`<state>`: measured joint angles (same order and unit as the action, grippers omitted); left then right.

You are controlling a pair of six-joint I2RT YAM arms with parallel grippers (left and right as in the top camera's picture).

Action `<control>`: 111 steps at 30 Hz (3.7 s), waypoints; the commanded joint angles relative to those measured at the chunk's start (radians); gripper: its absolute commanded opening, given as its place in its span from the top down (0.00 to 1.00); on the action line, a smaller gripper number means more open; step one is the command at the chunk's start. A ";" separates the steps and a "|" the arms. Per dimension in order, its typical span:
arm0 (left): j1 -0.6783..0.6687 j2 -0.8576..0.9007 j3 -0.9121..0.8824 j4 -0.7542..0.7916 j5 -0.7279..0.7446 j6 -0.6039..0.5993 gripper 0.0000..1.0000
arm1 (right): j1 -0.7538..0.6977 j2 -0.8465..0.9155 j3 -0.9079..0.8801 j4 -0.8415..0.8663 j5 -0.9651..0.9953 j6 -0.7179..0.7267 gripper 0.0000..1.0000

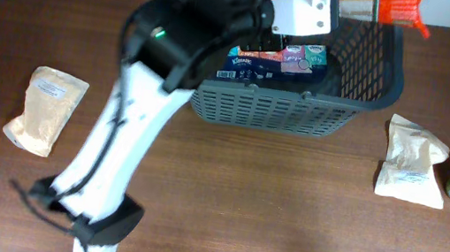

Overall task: Pack container
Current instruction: 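Place the snack bar pack into the basket beside the tissues, then grasp the left kraft paper pouch with the left gripper, then drop the kraft pouch into the basket and withdraw left gripper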

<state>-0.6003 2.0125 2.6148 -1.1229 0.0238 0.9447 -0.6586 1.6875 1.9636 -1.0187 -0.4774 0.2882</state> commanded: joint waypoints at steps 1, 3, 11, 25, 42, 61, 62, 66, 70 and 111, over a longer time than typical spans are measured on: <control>0.012 0.130 0.021 0.009 -0.013 0.031 0.98 | -0.003 -0.005 0.012 0.001 -0.009 0.006 0.01; 0.012 0.213 0.021 0.008 -0.016 0.029 0.98 | -0.003 -0.005 0.012 0.001 -0.009 0.006 0.01; 0.000 0.357 0.021 -0.136 -0.142 -0.098 0.98 | -0.003 -0.005 0.012 0.001 -0.009 0.006 0.01; 0.015 0.362 0.012 -0.283 -0.092 -0.201 0.45 | -0.003 -0.005 0.011 0.001 -0.009 0.006 0.01; 0.265 0.069 0.379 -0.444 -0.100 -0.721 0.02 | -0.003 -0.005 0.011 0.001 -0.009 0.006 0.01; 0.958 0.041 -0.507 -0.359 -0.039 -0.793 0.20 | -0.003 -0.005 0.011 0.001 -0.009 0.006 0.01; 0.990 0.041 -0.576 -0.317 0.034 -0.704 0.17 | -0.003 -0.005 0.011 0.001 -0.009 0.006 0.01; 1.037 0.041 -0.708 -0.221 0.070 -0.564 0.16 | -0.003 -0.005 0.011 0.001 -0.009 0.006 0.01; 1.058 0.042 -0.811 -0.095 -0.081 -0.556 0.19 | -0.003 -0.005 0.011 0.001 -0.009 0.006 0.01; 1.061 0.118 -0.270 -0.271 0.293 -0.620 0.98 | -0.003 -0.005 0.012 0.001 -0.008 0.006 0.01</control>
<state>0.4900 2.2162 2.1410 -1.3491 0.1154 0.3511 -0.6586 1.6875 1.9636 -1.0191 -0.4770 0.2890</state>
